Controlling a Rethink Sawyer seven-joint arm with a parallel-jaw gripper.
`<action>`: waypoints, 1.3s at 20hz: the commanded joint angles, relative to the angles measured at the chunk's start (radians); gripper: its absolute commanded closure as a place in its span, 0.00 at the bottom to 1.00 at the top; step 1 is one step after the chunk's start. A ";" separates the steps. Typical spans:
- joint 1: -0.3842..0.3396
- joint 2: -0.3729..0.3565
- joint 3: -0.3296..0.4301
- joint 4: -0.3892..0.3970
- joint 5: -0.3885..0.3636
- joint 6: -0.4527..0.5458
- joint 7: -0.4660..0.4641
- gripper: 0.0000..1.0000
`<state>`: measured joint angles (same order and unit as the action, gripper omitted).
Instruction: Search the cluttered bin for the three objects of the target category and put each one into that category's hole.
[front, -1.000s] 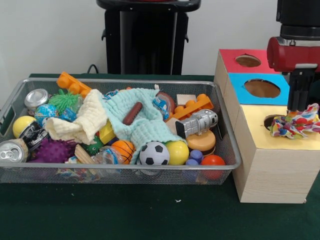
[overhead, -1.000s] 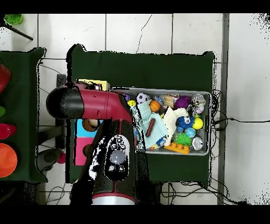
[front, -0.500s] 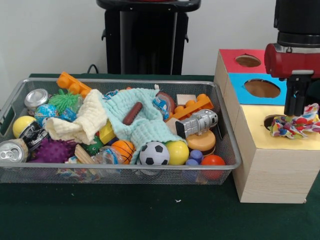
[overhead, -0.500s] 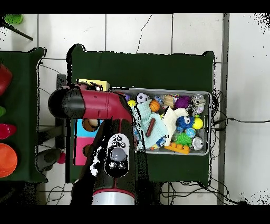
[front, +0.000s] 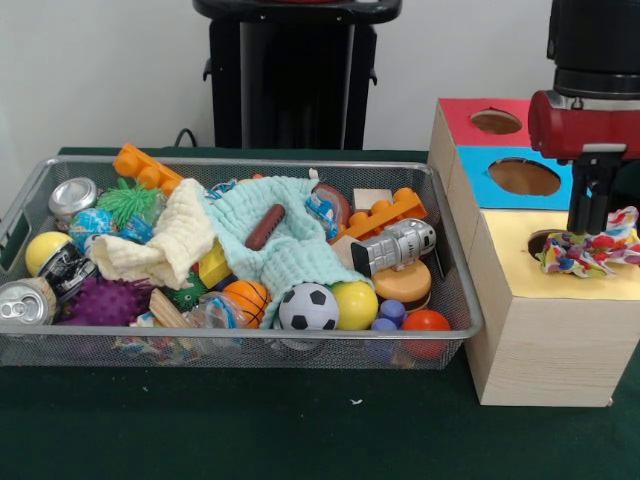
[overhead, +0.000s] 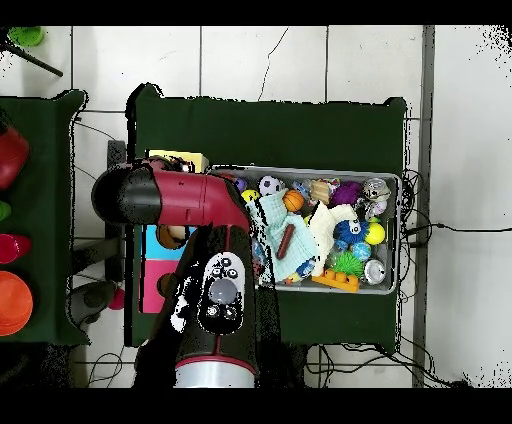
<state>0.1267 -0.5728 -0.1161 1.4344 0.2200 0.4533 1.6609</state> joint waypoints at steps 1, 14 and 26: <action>-0.020 0.034 0.074 0.053 0.047 0.079 0.205 1.00; -0.005 0.049 0.046 0.051 0.019 0.089 0.175 1.00; 0.004 0.101 -0.002 0.036 -0.013 0.057 0.177 1.00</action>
<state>0.1327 -0.5444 -0.1224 1.4341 0.2319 0.4538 1.6609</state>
